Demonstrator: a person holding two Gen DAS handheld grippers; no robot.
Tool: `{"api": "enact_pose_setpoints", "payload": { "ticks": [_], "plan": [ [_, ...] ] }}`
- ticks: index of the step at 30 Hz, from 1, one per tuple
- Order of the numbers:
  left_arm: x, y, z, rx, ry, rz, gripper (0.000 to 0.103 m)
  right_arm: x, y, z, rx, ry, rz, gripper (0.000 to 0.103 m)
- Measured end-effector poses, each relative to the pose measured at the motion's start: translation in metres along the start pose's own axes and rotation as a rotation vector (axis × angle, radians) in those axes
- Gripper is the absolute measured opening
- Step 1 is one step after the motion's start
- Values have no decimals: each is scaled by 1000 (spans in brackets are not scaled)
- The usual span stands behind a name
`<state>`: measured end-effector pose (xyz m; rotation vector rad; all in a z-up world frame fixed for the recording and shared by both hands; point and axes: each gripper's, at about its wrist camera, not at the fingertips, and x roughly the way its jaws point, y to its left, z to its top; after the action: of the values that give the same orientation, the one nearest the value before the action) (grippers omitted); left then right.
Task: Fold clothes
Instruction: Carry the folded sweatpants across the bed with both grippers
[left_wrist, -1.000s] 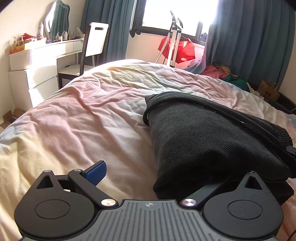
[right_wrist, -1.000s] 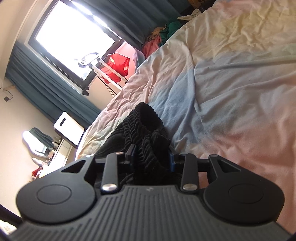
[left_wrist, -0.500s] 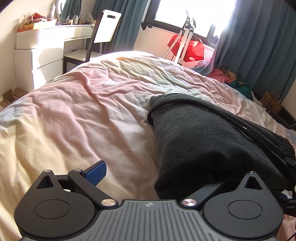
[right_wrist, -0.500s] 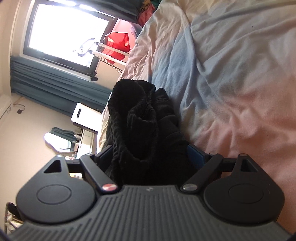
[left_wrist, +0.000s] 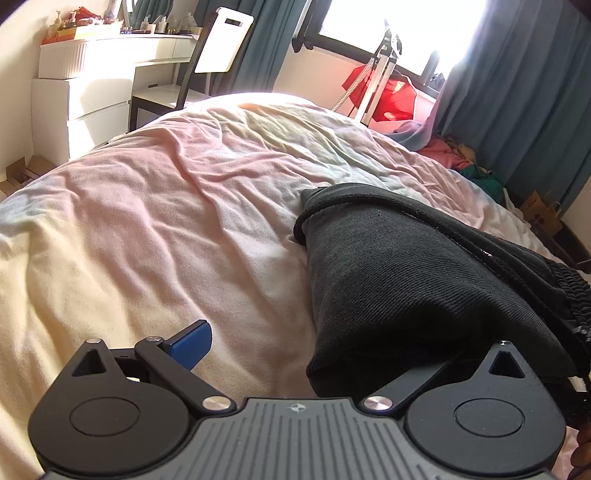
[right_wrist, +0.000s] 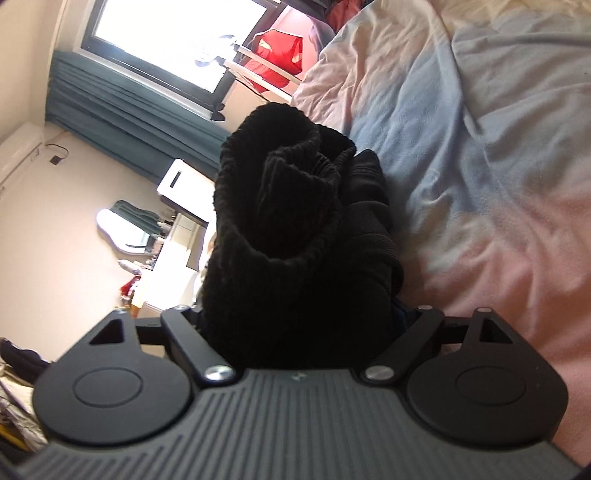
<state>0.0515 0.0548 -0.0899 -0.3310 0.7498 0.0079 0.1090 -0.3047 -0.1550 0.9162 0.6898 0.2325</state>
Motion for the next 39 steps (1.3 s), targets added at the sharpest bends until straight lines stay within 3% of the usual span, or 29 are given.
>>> {"api": "enact_pose_setpoints", "payload": {
  "ticks": [4,7,9,13,16,18,20,22,24,27,35,39],
  "plan": [
    [-17,-5,5,41,18,-54,93,-3,-1,-2,-1,-3,-59,60],
    [-40,-3,9,61,-12,-136,94,-7,1,-2,1,-16,-76,55],
    [-48,5,13,19,-43,-203,103,-8,2,-3,-3,-24,-84,53],
    [-32,16,44,-106,-24,-324,103,-6,10,-5,-31,-37,-96,51],
    [4,17,62,-145,51,-330,103,-4,10,-4,-39,-43,-94,51],
    [34,20,66,-197,141,-331,103,-3,11,-3,-43,-48,-91,51],
    [62,26,63,-262,235,-383,103,-3,10,-3,-50,-52,-90,51],
    [81,32,58,-339,310,-481,101,-4,10,-4,-55,-55,-92,51],
    [87,29,56,-318,327,-508,99,-5,12,-6,-70,-64,-97,51],
    [88,23,53,-263,311,-516,93,-5,16,-7,-94,-79,-106,52],
    [84,32,52,-265,259,-532,60,-15,48,-5,-181,-120,-78,45],
    [72,28,64,-281,252,-536,54,-27,67,1,-196,-138,-37,41]
  ]
}}
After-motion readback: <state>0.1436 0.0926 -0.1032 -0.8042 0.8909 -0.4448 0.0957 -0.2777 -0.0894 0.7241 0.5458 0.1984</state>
